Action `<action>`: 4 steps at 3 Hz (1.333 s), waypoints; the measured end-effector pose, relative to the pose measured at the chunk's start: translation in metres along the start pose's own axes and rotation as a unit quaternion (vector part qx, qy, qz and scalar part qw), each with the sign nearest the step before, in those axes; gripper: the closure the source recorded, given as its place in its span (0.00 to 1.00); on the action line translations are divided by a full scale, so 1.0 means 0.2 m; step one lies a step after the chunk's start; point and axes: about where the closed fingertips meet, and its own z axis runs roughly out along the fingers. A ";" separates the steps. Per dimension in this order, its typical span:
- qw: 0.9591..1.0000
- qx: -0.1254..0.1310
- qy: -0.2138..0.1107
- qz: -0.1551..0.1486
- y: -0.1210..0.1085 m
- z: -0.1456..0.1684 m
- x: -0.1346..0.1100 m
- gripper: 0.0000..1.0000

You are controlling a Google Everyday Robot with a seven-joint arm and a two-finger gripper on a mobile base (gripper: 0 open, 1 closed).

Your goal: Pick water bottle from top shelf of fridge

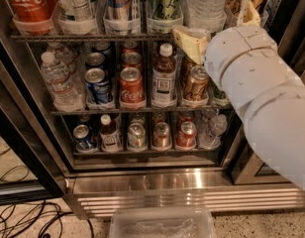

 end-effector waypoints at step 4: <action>1.000 0.016 -0.005 0.008 0.03 0.09 -0.01 0.26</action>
Offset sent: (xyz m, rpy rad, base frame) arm 0.0114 0.0045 -0.0049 0.0246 0.0098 -0.0130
